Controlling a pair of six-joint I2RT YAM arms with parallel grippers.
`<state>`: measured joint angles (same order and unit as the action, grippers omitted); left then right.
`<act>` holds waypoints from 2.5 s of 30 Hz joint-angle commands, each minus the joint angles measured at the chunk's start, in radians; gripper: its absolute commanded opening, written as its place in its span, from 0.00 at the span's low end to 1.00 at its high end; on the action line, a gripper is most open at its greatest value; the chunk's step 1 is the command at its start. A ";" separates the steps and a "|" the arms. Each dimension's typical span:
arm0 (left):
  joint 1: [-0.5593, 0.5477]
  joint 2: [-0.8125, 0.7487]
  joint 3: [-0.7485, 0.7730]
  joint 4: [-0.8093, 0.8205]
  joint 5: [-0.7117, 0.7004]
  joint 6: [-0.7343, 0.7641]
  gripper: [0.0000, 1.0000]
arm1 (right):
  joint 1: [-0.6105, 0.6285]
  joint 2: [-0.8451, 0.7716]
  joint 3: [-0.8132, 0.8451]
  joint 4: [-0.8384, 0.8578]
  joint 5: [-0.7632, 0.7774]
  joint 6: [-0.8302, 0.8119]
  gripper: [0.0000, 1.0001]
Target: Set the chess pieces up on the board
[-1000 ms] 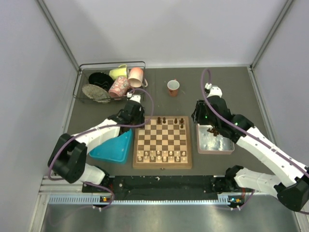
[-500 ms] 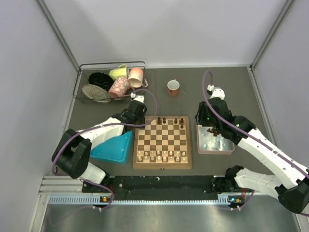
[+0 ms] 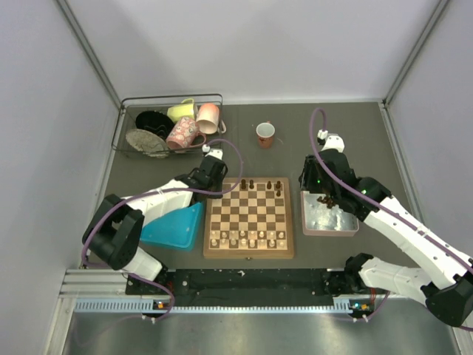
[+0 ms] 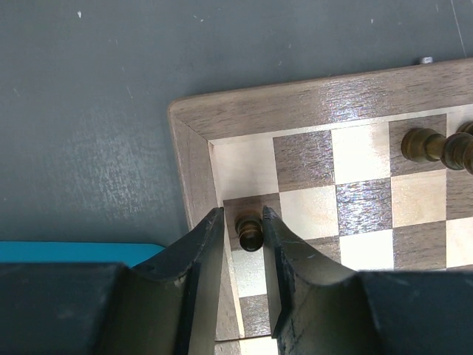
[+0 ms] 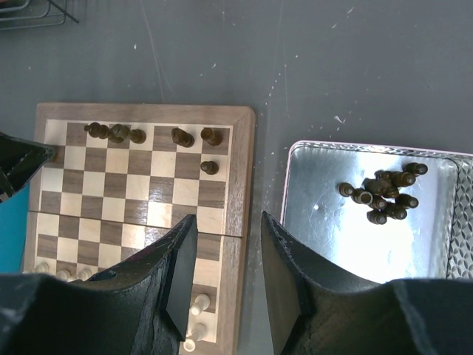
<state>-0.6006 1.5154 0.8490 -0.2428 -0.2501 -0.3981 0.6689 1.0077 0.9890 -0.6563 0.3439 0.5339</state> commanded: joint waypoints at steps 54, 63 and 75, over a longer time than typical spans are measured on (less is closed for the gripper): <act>-0.386 0.284 0.449 -0.162 -0.170 -0.199 0.44 | -0.017 -0.112 -0.003 -0.082 0.067 0.006 0.41; -0.386 0.010 0.331 -0.115 -0.193 -0.157 0.43 | -0.017 -0.069 -0.012 -0.049 0.047 0.003 0.41; -0.130 -0.524 -0.056 -0.015 -0.134 -0.140 0.43 | -0.012 0.181 0.020 0.089 -0.192 -0.011 0.41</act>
<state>-0.9051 1.0626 0.8963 -0.2867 -0.4522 -0.5240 0.6586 1.0786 0.9760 -0.6605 0.2764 0.5308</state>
